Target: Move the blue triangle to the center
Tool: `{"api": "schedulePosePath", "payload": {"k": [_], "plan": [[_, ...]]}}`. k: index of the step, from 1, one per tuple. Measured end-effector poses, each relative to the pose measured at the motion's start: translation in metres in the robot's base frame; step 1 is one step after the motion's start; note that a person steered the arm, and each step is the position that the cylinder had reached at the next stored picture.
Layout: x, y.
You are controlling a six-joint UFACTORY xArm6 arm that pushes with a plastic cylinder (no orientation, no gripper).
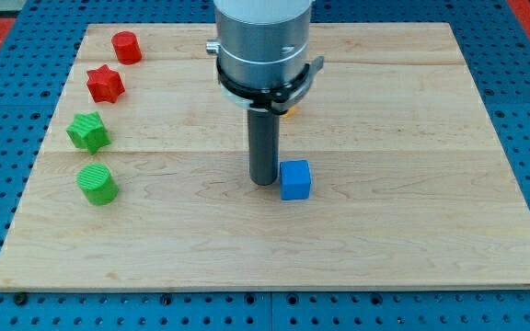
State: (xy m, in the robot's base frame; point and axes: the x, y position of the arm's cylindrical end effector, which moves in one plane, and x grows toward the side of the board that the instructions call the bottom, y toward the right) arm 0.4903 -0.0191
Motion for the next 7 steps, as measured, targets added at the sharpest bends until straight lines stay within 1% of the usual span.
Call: {"api": "schedulePosePath", "payload": {"k": [1, 2, 3, 4, 5, 6, 7], "plan": [[0.004, -0.035], [-0.011, -0.030], [-0.029, -0.006], [-0.035, 0.024], [-0.040, 0.036], [-0.018, 0.066], [0.012, 0.083]]}}
